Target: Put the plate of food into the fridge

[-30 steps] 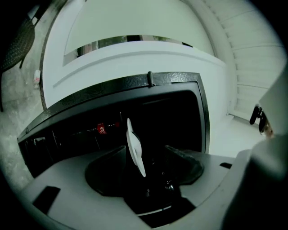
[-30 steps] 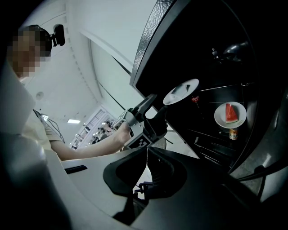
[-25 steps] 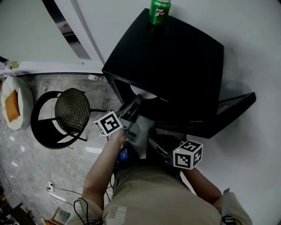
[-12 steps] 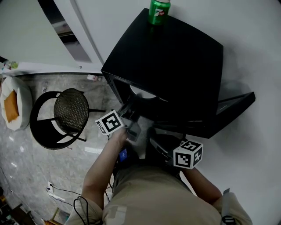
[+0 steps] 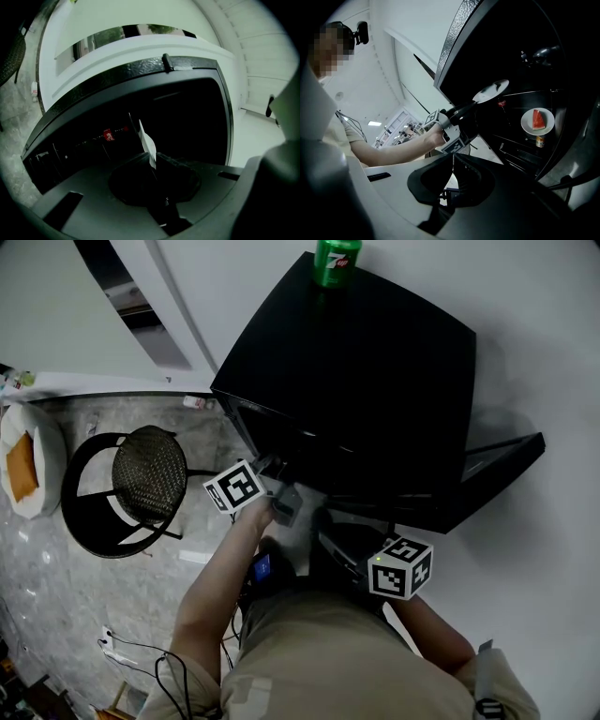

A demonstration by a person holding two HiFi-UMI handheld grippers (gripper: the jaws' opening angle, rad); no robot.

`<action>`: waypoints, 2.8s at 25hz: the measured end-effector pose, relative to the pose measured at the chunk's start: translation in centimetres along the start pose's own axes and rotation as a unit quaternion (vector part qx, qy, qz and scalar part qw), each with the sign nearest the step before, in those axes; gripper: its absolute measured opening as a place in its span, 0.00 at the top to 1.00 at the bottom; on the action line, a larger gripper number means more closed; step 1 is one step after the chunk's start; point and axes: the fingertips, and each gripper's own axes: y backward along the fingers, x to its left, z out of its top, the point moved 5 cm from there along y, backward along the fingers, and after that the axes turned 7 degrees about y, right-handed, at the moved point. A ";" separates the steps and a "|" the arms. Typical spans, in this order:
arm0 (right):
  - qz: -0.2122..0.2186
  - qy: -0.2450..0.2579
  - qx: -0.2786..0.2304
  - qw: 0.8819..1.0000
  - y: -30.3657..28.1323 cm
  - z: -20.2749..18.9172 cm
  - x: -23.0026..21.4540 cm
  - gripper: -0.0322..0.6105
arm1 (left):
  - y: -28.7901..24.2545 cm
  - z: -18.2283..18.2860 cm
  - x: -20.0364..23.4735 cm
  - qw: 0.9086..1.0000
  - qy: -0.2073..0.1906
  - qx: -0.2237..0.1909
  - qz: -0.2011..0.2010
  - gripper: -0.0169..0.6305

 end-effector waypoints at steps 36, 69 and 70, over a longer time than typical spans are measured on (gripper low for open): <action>-0.007 0.011 0.010 1.000 -0.7 0.1 0.0 0.91 | -2.1 2.8 0.3 0.999 -0.033 0.002 0.002 0.90; -0.014 0.010 0.017 1.000 0.0 -0.4 -0.2 0.91 | -2.1 0.5 -0.3 0.996 -0.069 0.044 -0.023 0.83; -0.014 0.009 0.017 1.000 0.0 -0.4 -0.2 0.91 | -2.0 0.2 -0.3 0.996 -0.072 0.051 -0.021 0.83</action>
